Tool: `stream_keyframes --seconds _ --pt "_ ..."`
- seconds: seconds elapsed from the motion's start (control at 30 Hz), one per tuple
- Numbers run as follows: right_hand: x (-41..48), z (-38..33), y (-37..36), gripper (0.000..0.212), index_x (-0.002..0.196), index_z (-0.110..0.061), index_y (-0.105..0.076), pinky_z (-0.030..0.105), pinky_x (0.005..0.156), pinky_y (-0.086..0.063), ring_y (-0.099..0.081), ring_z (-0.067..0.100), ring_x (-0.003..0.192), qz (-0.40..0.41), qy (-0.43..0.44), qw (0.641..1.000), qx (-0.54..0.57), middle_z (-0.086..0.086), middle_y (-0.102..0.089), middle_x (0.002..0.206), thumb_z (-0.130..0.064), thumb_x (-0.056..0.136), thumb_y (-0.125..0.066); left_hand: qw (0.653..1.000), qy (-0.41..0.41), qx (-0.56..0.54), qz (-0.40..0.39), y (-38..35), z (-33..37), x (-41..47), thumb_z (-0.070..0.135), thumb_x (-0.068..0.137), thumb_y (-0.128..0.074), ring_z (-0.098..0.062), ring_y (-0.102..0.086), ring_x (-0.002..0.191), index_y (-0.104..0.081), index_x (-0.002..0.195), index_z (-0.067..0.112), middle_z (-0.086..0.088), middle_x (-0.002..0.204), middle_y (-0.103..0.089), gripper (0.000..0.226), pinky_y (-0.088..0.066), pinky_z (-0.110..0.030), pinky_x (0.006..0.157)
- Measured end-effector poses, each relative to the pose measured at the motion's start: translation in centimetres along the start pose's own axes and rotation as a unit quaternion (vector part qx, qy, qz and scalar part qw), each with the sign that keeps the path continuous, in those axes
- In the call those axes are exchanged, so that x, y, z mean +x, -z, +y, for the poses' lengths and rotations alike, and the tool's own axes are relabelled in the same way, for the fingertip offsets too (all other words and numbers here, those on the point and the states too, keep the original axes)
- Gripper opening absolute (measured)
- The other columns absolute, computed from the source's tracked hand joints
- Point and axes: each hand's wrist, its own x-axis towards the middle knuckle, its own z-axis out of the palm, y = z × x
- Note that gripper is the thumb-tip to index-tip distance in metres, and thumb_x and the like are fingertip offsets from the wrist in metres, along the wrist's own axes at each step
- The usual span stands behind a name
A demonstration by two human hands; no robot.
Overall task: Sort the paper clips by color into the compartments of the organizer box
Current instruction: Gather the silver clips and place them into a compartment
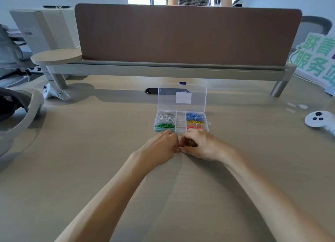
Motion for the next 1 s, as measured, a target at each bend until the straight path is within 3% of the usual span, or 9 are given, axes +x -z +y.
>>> stream_keyframes --seconds 0.2,0.3,0.6,0.83,0.93,1.0 --pt "0.7 -0.7 0.5 0.006 0.090 -0.019 -0.063 0.034 0.077 -0.049 -0.056 0.015 0.082 -0.041 -0.011 0.999 -0.006 -0.005 -0.059 0.087 -0.021 0.086 -0.066 0.989 0.031 0.036 -0.143 1.9 0.7 1.4 0.026 0.096 -0.053 -0.023 -0.042 0.118 -0.052 0.119 0.010 -0.009 0.121 -0.044 0.028 -0.038 -0.037 0.100" --pt "0.6 -0.5 0.4 0.008 0.083 -0.023 -0.061 0.031 0.075 -0.050 -0.056 0.011 0.079 -0.021 -0.028 0.999 0.007 -0.008 -0.058 0.084 -0.023 0.084 -0.069 0.984 0.032 0.049 -0.165 2.2 1.0 1.6 0.024 0.097 -0.051 -0.024 -0.041 0.118 -0.050 0.121 0.009 -0.009 0.121 -0.042 0.028 -0.039 -0.038 0.099" --pt "0.4 0.0 -0.1 0.015 0.079 -0.027 -0.058 0.017 0.062 -0.038 -0.052 0.000 0.069 -0.002 -0.038 0.999 0.036 -0.014 -0.057 0.076 -0.023 0.081 -0.072 0.997 0.004 -0.022 -0.079 1.5 0.6 0.7 0.014 0.092 -0.057 -0.026 -0.053 0.101 -0.052 0.104 0.008 -0.009 0.111 -0.053 0.014 -0.045 -0.038 0.086" --pt "0.3 0.0 -0.2 0.013 0.080 -0.026 -0.060 0.014 0.059 -0.036 -0.052 -0.002 0.066 0.003 -0.051 0.998 0.044 -0.015 -0.058 0.073 -0.025 0.082 -0.073 0.994 0.016 -0.092 -0.062 1.7 0.5 0.2 0.017 0.092 -0.059 -0.013 -0.044 0.085 -0.048 0.095 0.021 0.005 0.097 -0.049 0.012 -0.031 -0.019 0.062" --pt "-0.2 0.1 -0.4 0.014 0.078 -0.026 -0.060 0.015 0.059 -0.037 -0.051 0.000 0.065 0.029 -0.030 0.997 0.061 -0.012 -0.058 0.073 -0.023 0.081 -0.074 0.992 0.020 -0.109 -0.053 1.7 0.4 0.2 0.016 0.091 -0.060 -0.011 -0.044 0.083 -0.049 0.094 0.022 0.008 0.092 -0.048 0.013 -0.034 -0.012 0.059" --pt "-0.5 0.2 -0.5 0.010 0.078 -0.024 -0.064 0.015 0.059 -0.037 -0.051 0.000 0.065 0.049 -0.020 0.996 0.075 -0.011 -0.060 0.074 -0.022 0.082 -0.074 0.992 0.020 -0.120 -0.038 1.5 0.3 0.1 0.014 0.090 -0.062 -0.011 -0.046 0.082 -0.051 0.092 0.022 0.007 0.090 -0.050 0.014 -0.034 -0.015 0.060"
